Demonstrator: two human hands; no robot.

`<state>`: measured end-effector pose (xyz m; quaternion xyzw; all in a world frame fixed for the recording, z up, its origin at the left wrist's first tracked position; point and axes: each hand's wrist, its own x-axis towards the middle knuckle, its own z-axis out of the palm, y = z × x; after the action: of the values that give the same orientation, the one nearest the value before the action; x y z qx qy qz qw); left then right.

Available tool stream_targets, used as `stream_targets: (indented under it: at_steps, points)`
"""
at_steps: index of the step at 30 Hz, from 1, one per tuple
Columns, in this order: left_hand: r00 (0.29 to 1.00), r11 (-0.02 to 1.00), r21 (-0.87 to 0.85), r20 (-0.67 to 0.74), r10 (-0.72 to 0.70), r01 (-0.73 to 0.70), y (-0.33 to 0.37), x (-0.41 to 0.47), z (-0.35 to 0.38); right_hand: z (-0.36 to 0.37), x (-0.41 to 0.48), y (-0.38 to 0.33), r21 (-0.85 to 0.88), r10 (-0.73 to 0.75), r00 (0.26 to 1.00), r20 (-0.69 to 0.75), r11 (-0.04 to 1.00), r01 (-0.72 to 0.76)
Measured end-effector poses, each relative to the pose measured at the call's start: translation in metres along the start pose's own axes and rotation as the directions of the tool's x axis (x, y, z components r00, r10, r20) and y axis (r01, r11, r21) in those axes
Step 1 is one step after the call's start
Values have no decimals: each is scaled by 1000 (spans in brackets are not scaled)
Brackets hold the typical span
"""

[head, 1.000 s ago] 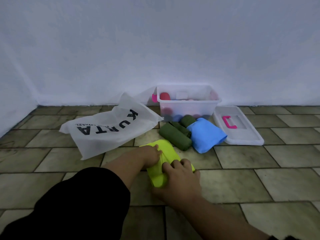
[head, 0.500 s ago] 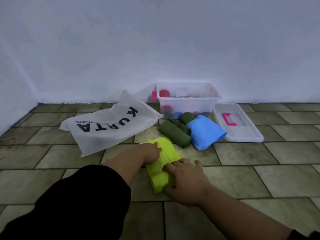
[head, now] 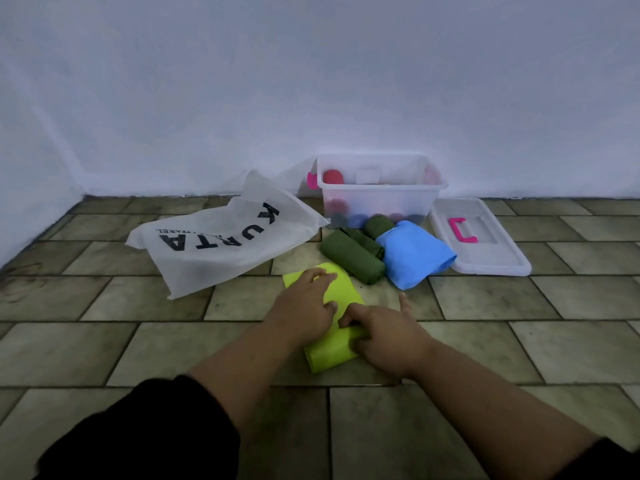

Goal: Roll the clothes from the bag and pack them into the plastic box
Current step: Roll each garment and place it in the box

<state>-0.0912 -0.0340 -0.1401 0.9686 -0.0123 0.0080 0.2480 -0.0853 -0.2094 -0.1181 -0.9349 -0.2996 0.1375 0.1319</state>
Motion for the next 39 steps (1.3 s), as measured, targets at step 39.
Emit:
stream_targets:
  at_steps: [39]
  points:
    - [970,912,347,-21,241,-219,-5,-11,6,10,33,40,85,98,955,-281,993,-77]
